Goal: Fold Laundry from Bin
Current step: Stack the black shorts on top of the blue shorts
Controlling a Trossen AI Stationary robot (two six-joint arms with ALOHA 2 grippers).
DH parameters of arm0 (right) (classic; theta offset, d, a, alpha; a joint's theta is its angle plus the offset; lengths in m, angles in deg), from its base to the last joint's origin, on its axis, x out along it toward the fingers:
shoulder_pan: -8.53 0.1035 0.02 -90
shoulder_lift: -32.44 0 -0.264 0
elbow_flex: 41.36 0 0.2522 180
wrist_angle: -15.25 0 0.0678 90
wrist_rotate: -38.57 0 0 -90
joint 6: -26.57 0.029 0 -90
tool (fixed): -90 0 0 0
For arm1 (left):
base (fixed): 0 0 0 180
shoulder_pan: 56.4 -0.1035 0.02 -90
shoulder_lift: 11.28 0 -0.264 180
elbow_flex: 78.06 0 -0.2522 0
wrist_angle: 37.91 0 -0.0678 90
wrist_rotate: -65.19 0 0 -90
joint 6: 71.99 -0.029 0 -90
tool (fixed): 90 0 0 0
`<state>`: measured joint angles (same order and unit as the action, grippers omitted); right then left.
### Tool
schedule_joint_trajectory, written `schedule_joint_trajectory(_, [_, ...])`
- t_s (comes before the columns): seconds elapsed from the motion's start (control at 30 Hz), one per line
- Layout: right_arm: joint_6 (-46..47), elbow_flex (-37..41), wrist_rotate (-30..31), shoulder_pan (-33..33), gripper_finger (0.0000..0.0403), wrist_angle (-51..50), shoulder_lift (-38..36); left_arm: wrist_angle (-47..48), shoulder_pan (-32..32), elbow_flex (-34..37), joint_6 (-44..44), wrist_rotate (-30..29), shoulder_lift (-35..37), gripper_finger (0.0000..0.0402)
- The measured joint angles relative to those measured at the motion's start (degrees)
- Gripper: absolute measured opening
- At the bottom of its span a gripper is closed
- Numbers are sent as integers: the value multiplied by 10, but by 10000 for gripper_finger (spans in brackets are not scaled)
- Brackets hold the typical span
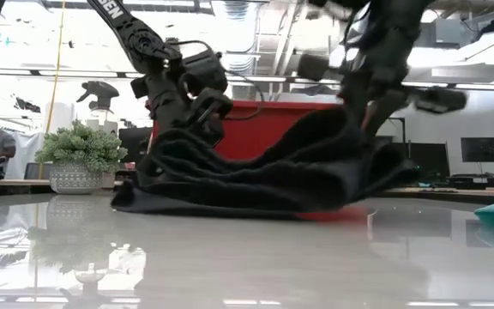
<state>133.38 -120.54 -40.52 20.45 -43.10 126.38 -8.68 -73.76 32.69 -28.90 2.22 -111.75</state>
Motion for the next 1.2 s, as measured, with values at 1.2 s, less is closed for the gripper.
schedule_joint_trajectory(1.2, [245, -247, 74, 269, 31, -366, -16, -97, 110, -209, 133, 5, 1, 0])
